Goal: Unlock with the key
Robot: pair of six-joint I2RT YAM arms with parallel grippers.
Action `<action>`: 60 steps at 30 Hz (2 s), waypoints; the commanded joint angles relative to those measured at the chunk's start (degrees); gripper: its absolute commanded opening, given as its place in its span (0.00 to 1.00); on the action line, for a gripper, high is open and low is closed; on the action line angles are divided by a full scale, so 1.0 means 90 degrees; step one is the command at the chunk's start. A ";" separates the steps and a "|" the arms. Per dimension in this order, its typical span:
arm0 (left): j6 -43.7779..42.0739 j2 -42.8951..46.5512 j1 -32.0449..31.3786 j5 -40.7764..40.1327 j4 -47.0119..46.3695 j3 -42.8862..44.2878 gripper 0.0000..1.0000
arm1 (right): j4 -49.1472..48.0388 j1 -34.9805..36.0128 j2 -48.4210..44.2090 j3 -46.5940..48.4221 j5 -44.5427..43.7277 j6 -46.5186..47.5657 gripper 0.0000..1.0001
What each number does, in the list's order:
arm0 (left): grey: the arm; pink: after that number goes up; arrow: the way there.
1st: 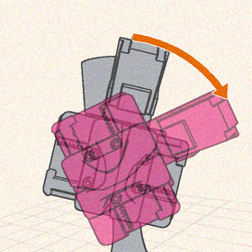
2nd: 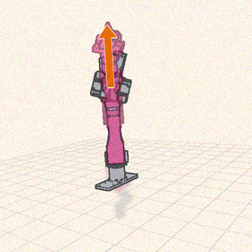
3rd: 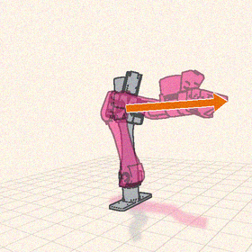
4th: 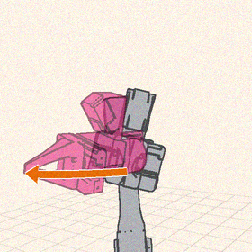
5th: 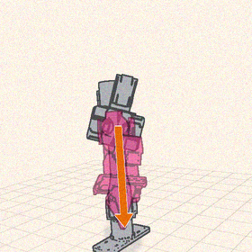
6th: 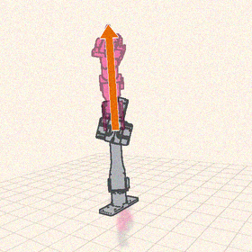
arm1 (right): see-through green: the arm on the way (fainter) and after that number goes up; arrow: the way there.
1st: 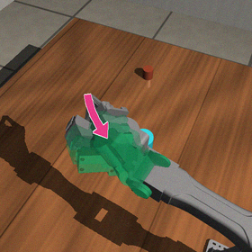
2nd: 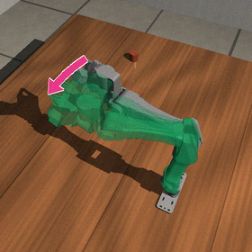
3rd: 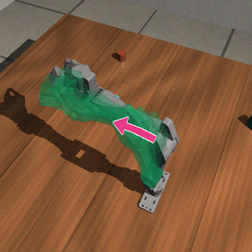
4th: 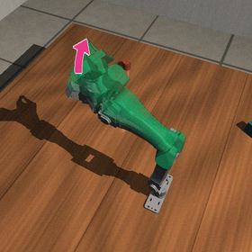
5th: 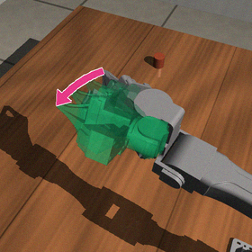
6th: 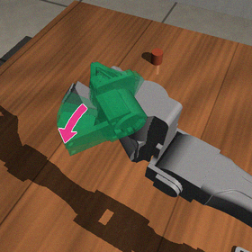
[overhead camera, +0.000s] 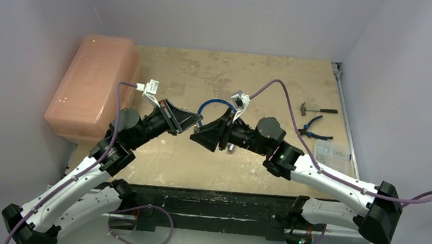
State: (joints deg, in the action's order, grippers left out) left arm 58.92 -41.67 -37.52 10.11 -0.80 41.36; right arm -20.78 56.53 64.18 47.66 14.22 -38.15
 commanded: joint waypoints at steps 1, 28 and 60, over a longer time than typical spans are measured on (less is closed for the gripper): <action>-0.0121 0.0118 0.0030 0.0034 -0.0360 0.0058 0.00 | -0.0485 -0.0060 0.0044 0.0299 0.0310 -0.0223 0.52; -0.0147 0.0371 0.0033 -0.0078 -0.0204 0.0004 0.00 | -0.0746 -0.0149 0.0320 0.0242 0.0384 -0.0580 0.17; -0.0149 0.0509 0.0029 -0.0259 -0.0043 -0.0070 0.00 | -0.0810 -0.0197 0.0388 0.0261 0.0588 -0.0727 0.00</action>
State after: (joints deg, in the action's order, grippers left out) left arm 58.74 -37.45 -37.52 8.16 0.49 41.34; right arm -26.11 55.00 67.53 47.68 19.03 -45.08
